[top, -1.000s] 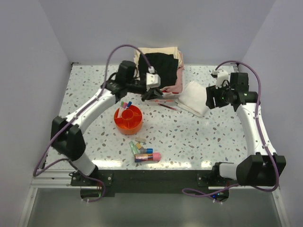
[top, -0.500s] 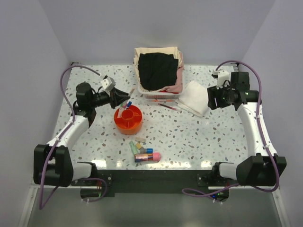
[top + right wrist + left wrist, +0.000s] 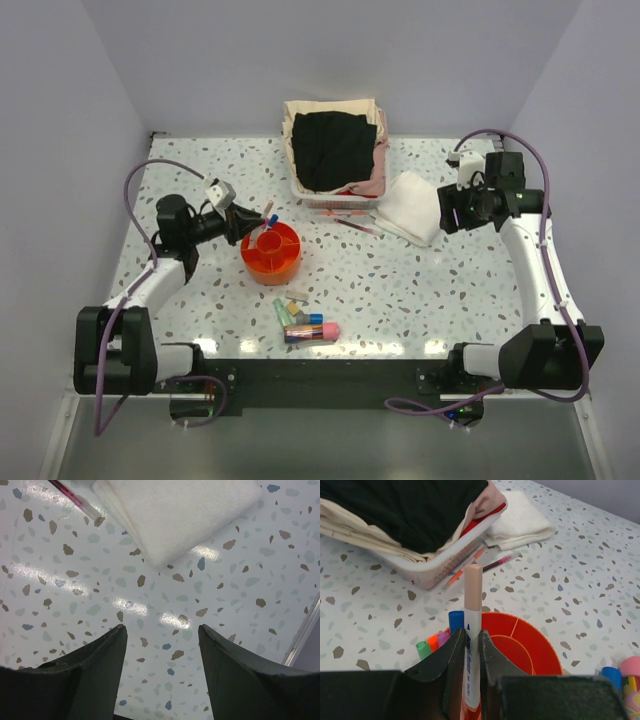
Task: Sort the stationery into containers
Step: Place the pen in the storage box.
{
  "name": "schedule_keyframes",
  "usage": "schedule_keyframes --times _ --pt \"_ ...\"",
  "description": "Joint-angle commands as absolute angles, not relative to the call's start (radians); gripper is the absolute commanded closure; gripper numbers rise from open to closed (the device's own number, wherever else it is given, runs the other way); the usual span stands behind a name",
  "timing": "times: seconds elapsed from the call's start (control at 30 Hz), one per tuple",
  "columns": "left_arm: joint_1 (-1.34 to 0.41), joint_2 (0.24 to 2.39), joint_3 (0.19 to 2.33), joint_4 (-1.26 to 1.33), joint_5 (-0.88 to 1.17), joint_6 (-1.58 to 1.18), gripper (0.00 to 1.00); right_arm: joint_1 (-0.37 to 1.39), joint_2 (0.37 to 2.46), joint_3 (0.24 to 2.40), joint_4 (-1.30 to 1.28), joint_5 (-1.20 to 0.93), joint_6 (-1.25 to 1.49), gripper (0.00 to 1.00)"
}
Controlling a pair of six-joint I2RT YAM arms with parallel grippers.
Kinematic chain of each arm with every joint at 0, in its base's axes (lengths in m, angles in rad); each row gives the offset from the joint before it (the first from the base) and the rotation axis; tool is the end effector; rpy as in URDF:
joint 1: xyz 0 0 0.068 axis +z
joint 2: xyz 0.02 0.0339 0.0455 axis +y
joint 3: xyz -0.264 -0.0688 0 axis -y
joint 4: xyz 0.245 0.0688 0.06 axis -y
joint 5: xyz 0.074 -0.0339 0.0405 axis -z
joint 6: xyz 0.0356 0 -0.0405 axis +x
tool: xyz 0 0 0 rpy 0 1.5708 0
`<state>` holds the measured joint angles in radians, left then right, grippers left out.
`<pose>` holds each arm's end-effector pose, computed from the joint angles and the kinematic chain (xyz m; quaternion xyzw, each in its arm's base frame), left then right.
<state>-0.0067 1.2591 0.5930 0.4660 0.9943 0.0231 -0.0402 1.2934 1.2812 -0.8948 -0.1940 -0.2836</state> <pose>0.2601 -0.0316 0.2420 0.3120 0.6759 -0.3647 0.5593 0.2606 -0.0036 0.3386 -0.1456 0.9302 0.0381 0.3348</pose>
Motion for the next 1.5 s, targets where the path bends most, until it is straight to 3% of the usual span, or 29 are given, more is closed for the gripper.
schedule_keyframes --times 0.0,0.4,0.93,1.0,1.07,1.17,1.27,1.47 --pt "0.025 1.301 0.565 0.548 0.993 0.067 1.00 -0.043 1.286 1.305 -0.900 -0.173 -0.288 0.37" --pt "0.052 1.437 0.572 0.505 1.019 0.153 1.00 -0.043 1.275 1.266 -0.891 -0.175 -0.288 0.37" --pt "0.066 1.373 0.589 0.287 0.979 0.296 0.99 -0.044 1.273 1.244 -0.876 -0.178 -0.285 0.37" --pt "0.064 1.374 0.594 0.264 0.965 0.310 0.95 -0.043 1.272 1.241 -0.874 -0.178 -0.285 0.37" --pt "0.066 1.371 0.603 0.247 0.951 0.316 0.82 -0.044 1.269 1.238 -0.874 -0.178 -0.285 0.37" --pt "0.067 1.350 0.612 0.245 0.937 0.322 0.70 -0.043 1.261 1.230 -0.871 -0.178 -0.285 0.37" --pt "0.071 1.322 0.643 0.259 0.946 0.301 0.62 -0.044 1.252 1.215 -0.867 -0.179 -0.285 0.37" --pt "0.069 1.305 0.816 0.271 1.009 0.213 0.54 -0.043 1.244 1.195 -0.847 -0.187 -0.278 0.37"
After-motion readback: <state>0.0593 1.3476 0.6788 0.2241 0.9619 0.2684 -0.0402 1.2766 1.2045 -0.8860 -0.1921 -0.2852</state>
